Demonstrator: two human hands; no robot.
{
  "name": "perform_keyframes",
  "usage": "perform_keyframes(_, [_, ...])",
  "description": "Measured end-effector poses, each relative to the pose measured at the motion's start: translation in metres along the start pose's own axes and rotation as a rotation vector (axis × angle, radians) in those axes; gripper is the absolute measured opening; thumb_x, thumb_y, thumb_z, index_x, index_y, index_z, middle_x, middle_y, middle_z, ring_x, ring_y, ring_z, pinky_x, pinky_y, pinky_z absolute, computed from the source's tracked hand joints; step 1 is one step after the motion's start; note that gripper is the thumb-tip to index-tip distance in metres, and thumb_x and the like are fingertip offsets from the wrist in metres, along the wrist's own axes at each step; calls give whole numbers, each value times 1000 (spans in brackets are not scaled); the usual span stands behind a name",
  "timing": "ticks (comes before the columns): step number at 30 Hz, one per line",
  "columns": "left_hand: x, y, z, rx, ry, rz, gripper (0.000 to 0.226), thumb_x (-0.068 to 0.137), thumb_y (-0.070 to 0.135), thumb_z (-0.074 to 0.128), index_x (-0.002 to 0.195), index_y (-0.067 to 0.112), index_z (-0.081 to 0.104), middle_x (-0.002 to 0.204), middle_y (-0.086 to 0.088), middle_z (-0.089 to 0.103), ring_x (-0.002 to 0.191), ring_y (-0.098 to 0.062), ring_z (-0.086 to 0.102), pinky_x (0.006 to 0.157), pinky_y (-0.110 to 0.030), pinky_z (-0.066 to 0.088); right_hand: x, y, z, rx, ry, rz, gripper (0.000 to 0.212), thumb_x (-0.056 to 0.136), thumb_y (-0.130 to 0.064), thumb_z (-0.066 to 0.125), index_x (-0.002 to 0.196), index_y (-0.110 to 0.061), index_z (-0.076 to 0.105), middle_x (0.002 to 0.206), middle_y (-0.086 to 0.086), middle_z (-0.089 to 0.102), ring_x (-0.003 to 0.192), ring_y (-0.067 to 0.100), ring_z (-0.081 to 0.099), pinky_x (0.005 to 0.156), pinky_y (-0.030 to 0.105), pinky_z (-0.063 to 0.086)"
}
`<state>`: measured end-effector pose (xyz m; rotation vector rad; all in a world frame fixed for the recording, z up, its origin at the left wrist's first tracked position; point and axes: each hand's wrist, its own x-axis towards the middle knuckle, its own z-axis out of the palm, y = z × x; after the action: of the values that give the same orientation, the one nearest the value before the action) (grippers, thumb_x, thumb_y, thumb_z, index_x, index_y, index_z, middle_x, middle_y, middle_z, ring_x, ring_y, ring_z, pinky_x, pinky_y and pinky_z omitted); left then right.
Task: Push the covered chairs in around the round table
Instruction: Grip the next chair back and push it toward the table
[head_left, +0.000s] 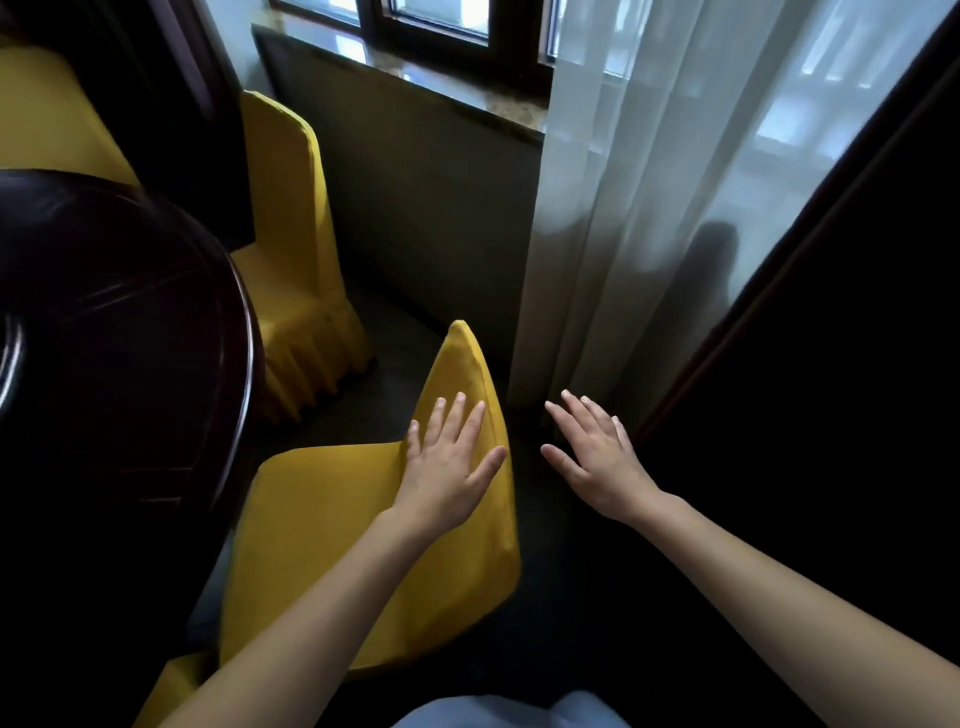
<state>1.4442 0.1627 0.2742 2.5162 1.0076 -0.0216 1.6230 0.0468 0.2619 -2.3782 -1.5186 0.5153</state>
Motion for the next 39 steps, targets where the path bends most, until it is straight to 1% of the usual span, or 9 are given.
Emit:
perform_keyframes(8, [23,-26,-22,1,45,-175,74,86,66,11,150,31,1,160,4,-8,145,-16,-15,116,-45,-11,79,-23,-10,-68,-75,-205,62,96,-53,32,150,-31,14,160,-5,2,146,16,-6,117,45,0])
perform_keyframes(19, [45,-17,-19,-92,160,-567,68,92,62,17,150,30,0,160,3,-6,146,-18,-12,117,-48,-7,174,-46,-22,-257,-302,-701,63,95,-55,35,149,-34,13,160,-6,0,146,18,-10,117,48,-3])
perform_keyframes(24, [53,2,-2,-185,106,-808,69,92,63,17,150,32,-3,160,5,-8,146,-20,-12,115,-55,-9,214,-41,-27,-433,-451,-977,71,82,-71,41,143,-35,33,156,-8,20,147,18,-3,115,58,-6])
perform_keyframes(28, [48,32,29,-316,2,-972,69,90,68,17,150,35,6,160,5,-7,147,-22,-9,114,-56,-9,228,-28,-27,-433,-487,-1119,77,68,-79,51,133,-40,45,139,-13,39,142,18,13,112,61,-2])
perform_keyframes(30, [41,50,42,-400,-12,-1032,67,89,69,22,148,37,19,160,3,0,147,-22,-1,115,-53,-4,237,-29,-30,-447,-471,-1173,73,66,-81,51,128,-42,49,131,-13,44,137,17,20,111,63,-4])
perform_keyframes(32, [29,66,51,-537,53,-1088,67,88,69,31,145,35,29,157,0,21,143,-20,21,117,-44,15,245,-36,-30,-477,-480,-1196,67,68,-80,50,123,-42,53,124,-11,47,131,19,27,110,63,-2])
perform_keyframes(35, [3,87,63,-649,217,-1177,67,83,70,43,140,35,41,142,2,48,127,-18,46,101,-29,40,243,-40,-25,-460,-504,-1200,64,68,-78,52,118,-38,56,116,-9,49,125,21,32,111,61,2])
perform_keyframes(37, [-10,97,68,-577,283,-1233,82,69,85,37,134,37,48,131,4,58,119,-16,54,91,-26,45,239,-38,-23,-437,-494,-1206,65,68,-79,51,118,-38,56,115,-8,49,124,21,33,111,60,2])
perform_keyframes(39, [-10,103,70,-469,372,-1259,108,46,100,15,126,40,55,118,7,66,109,-15,60,84,-27,48,239,-35,-23,-436,-475,-1232,66,68,-81,48,114,-36,57,113,-7,50,122,21,35,109,60,4])
